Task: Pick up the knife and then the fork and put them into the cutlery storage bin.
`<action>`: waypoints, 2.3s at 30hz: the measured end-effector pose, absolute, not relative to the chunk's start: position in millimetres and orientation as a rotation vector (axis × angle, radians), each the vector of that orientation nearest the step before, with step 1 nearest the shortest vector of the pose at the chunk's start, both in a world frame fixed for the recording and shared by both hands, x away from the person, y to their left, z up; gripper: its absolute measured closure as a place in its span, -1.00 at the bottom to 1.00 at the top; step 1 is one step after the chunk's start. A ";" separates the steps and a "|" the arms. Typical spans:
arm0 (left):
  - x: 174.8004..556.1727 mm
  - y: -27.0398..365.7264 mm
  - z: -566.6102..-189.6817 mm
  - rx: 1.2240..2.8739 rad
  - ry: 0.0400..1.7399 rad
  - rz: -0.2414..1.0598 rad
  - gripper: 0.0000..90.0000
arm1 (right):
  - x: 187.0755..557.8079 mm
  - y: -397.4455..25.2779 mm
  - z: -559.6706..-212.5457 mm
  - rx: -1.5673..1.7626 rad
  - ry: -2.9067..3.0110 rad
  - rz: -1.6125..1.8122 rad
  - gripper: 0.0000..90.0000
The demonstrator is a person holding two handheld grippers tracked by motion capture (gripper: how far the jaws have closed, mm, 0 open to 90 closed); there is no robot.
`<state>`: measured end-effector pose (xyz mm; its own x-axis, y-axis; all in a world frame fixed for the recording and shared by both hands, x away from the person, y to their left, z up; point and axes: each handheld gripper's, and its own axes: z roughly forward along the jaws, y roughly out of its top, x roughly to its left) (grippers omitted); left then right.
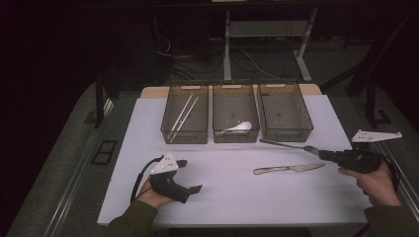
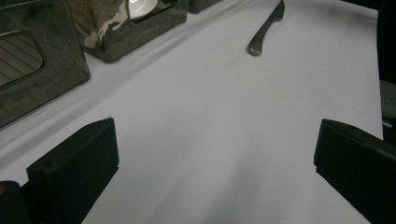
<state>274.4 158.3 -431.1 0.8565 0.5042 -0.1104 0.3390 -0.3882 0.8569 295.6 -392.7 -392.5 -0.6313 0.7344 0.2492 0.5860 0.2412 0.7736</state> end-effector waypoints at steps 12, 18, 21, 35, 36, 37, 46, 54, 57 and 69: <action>273.8 158.6 -431.7 2.015 0.615 0.213 -1.00 | 305.8 -394.5 -379.4 1.353 2.195 1.335 0.98; 273.6 158.1 -431.9 2.013 0.613 0.211 -1.00 | 315.4 -393.7 -376.2 1.410 2.136 1.309 0.98; 273.7 157.8 -431.8 2.020 0.612 0.209 -1.00 | 321.3 -392.5 -374.4 1.441 2.102 1.302 0.98; 273.6 157.5 -431.6 2.015 0.608 0.202 -1.00 | 354.1 -377.0 -373.0 1.530 1.980 1.163 0.98; 273.6 157.4 -431.7 2.014 0.608 0.201 -1.00 | 356.9 -375.2 -372.8 1.536 1.968 1.149 0.98; 273.6 157.3 -431.7 2.013 0.609 0.200 -1.00 | 359.9 -373.5 -372.9 1.537 1.965 1.134 0.98; 273.3 156.8 -431.8 2.012 0.605 0.195 -1.00 | 388.6 -356.9 -374.1 1.595 1.934 1.009 0.98; 272.1 155.8 -431.1 2.013 0.599 0.197 -1.00 | 411.0 -337.7 -377.9 1.600 1.976 0.875 0.98; 272.2 155.6 -431.2 2.017 0.596 0.196 -1.00 | 416.1 -335.5 -383.8 1.607 1.991 0.847 0.98; 272.0 155.0 -431.4 2.019 0.592 0.194 -1.00 | 417.5 -333.1 -388.2 1.602 2.022 0.853 0.93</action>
